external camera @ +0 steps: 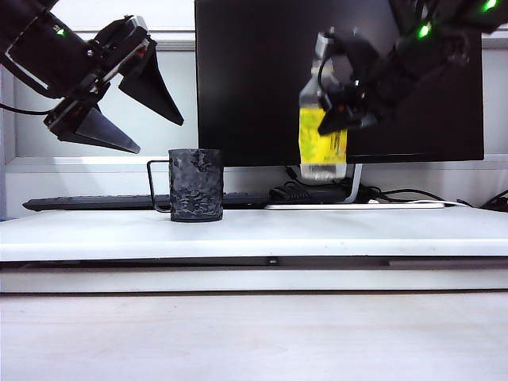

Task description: Carefully pick up the bottle and pour some water from the bottle into the cup.

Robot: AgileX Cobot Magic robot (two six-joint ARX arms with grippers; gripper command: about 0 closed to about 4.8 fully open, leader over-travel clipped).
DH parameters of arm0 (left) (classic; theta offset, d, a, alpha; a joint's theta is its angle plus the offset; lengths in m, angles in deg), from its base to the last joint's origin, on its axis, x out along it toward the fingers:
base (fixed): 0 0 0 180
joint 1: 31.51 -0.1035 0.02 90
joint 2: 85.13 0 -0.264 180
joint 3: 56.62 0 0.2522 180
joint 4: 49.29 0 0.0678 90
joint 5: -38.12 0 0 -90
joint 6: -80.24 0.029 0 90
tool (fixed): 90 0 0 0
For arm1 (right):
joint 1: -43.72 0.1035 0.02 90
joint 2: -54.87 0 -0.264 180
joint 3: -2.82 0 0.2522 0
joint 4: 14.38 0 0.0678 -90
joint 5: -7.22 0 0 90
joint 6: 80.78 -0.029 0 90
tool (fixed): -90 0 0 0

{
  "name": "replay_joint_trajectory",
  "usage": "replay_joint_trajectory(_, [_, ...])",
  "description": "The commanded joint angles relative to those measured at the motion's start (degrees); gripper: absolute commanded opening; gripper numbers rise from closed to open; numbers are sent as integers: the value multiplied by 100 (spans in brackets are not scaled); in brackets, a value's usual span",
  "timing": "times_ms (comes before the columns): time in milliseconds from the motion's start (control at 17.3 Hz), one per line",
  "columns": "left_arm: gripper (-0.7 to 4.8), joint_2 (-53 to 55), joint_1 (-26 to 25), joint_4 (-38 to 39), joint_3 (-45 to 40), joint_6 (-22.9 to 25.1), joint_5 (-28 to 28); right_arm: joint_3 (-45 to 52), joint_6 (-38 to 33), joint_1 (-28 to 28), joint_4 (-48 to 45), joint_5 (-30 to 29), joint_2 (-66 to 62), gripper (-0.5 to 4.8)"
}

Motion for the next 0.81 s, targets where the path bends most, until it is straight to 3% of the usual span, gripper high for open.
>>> replay_joint_trajectory(58, [479, -15, 4, -52, 17, 42, 7, -37, 640, 168, -70, 13, 164, 121])
replay_joint_trajectory(231, [479, -15, 4, -31, 17, 42, 20, -37, 1211, 485, 68, 260, 164, 121])
replay_joint_trajectory(462, [479, -15, 4, 157, 17, 50, 11, -328, 2402, 960, 621, 1316, 144, 121])
replay_joint_trajectory(809, [479, -48, 7, 114, 17, -35, -50, -756, 3023, 1095, 669, 1458, 144, 122])
